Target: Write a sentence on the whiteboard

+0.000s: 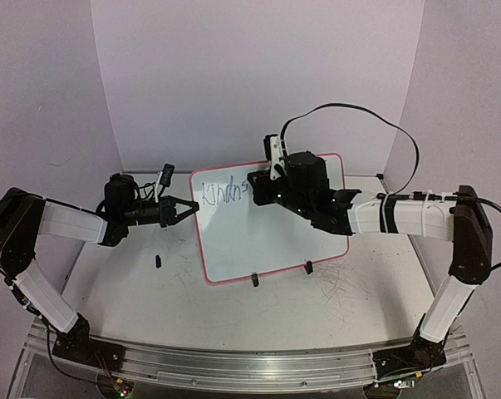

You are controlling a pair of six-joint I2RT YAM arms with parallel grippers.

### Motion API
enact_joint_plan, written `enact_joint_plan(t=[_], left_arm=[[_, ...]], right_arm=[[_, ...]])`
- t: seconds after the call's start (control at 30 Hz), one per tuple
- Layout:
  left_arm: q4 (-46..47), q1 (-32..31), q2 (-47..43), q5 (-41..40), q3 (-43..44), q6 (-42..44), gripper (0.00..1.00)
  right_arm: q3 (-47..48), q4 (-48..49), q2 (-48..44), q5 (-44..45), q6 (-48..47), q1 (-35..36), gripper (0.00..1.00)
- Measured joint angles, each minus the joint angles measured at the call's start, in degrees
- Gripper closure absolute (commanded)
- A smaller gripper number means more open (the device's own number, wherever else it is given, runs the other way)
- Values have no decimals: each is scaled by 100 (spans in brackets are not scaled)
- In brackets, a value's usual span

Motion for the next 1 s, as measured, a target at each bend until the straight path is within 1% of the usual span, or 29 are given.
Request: enact_joint_plan(t=[0.43, 0.77, 1.0], left_arm=[[-21, 0, 0, -51, 0, -2, 100], [-11, 0, 0, -9, 0, 3, 100], [-8, 0, 0, 5, 0, 39, 100]], right_arm=[[-463, 87, -59, -50, 163, 98, 100], [-505, -69, -238, 139, 36, 81, 100], [-626, 94, -496, -163, -54, -87, 100]])
